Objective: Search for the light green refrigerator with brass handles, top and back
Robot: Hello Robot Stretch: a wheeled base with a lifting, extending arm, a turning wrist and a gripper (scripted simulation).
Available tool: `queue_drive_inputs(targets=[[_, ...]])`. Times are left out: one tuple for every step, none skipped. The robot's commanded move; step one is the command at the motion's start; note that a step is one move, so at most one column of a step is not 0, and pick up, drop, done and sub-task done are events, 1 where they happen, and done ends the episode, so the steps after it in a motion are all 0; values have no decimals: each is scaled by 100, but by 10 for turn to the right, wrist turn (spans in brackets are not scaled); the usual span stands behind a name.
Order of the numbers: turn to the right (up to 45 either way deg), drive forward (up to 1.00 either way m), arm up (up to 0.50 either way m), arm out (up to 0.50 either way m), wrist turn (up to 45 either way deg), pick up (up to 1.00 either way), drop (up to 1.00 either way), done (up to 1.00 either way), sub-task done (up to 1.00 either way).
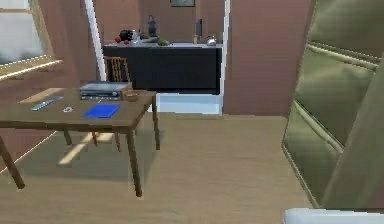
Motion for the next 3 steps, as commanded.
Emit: queue_drive_inputs(targets=[[0, 100, 0, 0, 0, 0, 0, 0, 0], [30, 0, 0, 0, 0, 0, 0, 0, 0], [0, 100, 0, 0, 0, 0, 0, 0, 0]])
